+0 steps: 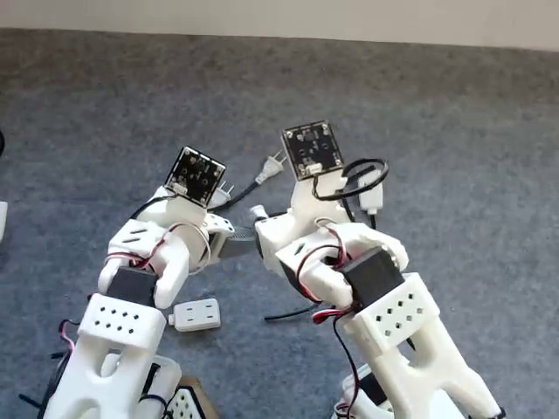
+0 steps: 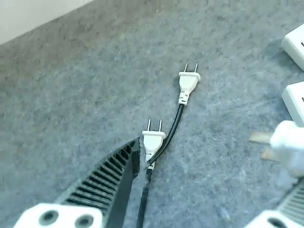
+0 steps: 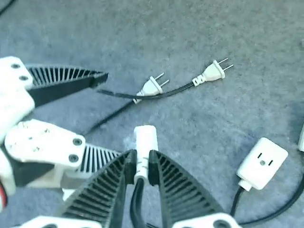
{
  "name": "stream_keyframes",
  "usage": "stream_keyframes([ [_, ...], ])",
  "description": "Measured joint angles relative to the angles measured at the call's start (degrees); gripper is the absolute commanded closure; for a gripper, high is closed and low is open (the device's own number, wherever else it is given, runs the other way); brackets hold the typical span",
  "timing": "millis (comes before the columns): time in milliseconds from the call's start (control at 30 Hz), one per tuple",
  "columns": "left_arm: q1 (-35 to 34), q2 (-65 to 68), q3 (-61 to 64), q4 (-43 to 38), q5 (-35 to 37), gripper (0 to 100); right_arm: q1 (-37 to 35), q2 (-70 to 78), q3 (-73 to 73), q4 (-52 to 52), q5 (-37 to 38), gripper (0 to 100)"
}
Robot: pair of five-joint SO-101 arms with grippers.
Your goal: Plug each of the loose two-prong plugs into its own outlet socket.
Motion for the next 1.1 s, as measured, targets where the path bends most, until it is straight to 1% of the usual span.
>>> stream_keyframes([
  [333,0.00,1.05,0.00,0.88,-0.18,55,0.00,0.26,2.90,0.97,5.71,99.5],
  [467,-1.23,1.23,0.18,2.55,-0.26,55,-0.18,6.42,2.29,1.76,7.74,99.5],
  [600,-5.10,1.32,-2.02,6.07,-0.26,55,-0.18,15.21,-3.08,4.92,8.79,99.5],
  [733,-9.23,1.23,-6.77,9.76,-0.35,55,-0.26,23.21,-9.49,11.52,9.05,99.5],
  [867,-11.52,1.23,-10.64,13.71,-0.35,55,-0.26,28.13,-18.90,18.90,9.14,99.5],
  [933,-12.92,1.23,-13.19,15.47,-0.35,55,-0.26,30.95,-23.21,22.24,10.55,99.5],
  [1000,-15.21,1.49,-16.09,17.14,-0.35,55,-0.26,33.76,-27.34,26.20,11.43,99.5],
  [1100,-20.48,2.99,-20.22,18.73,-0.35,55,-0.26,38.42,-33.49,30.42,11.69,99.5],
])
